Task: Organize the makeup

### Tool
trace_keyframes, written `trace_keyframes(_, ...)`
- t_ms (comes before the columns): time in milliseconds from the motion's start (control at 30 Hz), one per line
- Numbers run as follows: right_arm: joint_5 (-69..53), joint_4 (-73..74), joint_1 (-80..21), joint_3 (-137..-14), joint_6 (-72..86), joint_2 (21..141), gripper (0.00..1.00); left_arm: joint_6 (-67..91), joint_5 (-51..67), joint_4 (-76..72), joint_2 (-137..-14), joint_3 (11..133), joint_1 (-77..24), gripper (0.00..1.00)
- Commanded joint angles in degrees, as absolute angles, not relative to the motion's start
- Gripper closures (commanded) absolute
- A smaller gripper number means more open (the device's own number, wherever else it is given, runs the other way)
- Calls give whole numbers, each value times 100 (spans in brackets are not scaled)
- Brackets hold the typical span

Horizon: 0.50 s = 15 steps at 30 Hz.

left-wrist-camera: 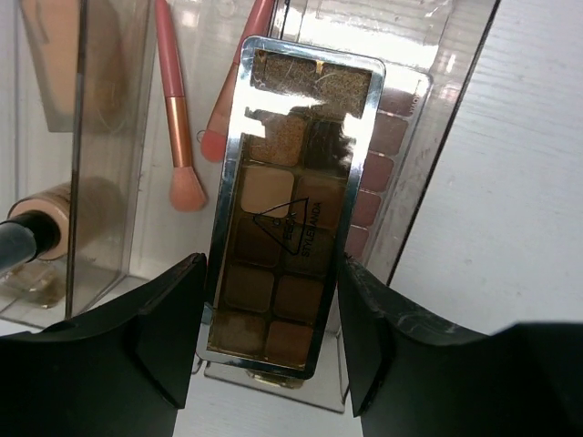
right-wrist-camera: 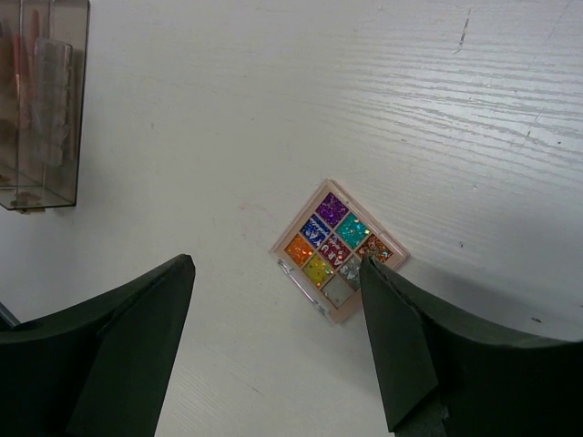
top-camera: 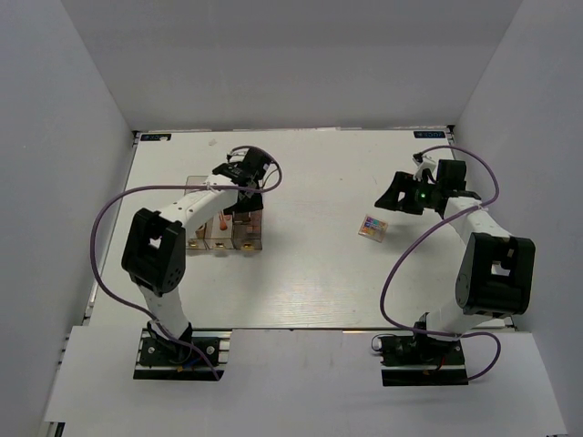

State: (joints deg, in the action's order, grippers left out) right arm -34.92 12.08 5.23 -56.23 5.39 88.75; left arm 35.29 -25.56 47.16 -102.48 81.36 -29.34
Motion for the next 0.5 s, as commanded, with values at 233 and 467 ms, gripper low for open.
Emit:
trace_keyframes(233,-3805,1485,501,-5985,246,9000,19,3393,-2382,4439,-10503,8394,-2909,35)
trace_keyframes(467,-4306,1916,483,-6336,-560,9202,18,3384,-2443,4544,-10398,8551,-2909,19)
